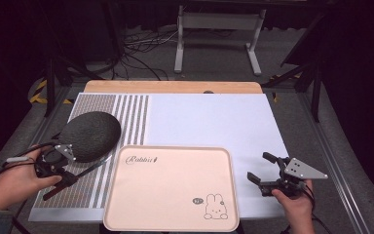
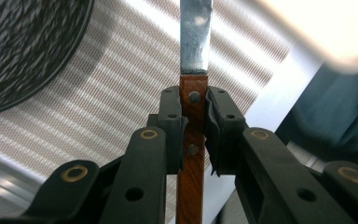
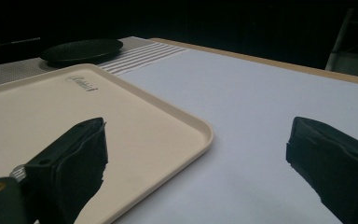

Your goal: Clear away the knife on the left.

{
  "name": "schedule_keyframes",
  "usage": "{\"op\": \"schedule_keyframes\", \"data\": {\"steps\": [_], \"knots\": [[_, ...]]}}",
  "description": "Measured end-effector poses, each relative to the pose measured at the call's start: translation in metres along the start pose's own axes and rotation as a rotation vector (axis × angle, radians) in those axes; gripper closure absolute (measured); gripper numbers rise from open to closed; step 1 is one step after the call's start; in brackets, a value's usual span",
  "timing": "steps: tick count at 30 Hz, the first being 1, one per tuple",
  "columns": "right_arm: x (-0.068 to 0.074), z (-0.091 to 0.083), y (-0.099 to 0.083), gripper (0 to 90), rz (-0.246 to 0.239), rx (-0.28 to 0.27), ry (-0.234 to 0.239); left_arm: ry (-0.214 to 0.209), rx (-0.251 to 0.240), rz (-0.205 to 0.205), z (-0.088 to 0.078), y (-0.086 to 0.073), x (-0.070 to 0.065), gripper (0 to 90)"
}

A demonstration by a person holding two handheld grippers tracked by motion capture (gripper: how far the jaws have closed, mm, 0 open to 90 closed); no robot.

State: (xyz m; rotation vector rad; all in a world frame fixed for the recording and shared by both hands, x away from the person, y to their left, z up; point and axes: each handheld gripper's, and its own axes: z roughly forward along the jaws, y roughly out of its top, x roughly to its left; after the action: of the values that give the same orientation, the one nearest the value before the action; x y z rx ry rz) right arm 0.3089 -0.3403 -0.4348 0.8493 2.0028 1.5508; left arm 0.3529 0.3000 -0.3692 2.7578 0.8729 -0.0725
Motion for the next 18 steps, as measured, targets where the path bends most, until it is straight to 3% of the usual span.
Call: {"op": "schedule_keyframes", "data": {"steps": [5,8,9,14,18], "knots": [[0.000,0.000,0.000,5.9,0.001,0.000,0.000,-0.049,-0.087,-0.134,0.001,0.009,-0.004,78.0],[-0.001,-0.001,0.000,6.0,0.003,-0.004,-0.002,-0.054,-0.106,-0.169,0.001,0.013,-0.006,78.0],[-0.001,-0.001,0.000,6.0,0.001,-0.006,-0.002,-0.036,-0.109,-0.180,0.000,0.014,-0.008,78.1],[-0.001,-0.001,-0.001,6.2,0.005,0.000,-0.001,-0.074,-0.162,-0.253,-0.001,0.020,-0.013,78.1],[-0.001,-0.001,-0.002,6.5,0.005,-0.003,-0.002,-0.090,-0.153,-0.289,-0.001,0.023,-0.017,78.1]]}}
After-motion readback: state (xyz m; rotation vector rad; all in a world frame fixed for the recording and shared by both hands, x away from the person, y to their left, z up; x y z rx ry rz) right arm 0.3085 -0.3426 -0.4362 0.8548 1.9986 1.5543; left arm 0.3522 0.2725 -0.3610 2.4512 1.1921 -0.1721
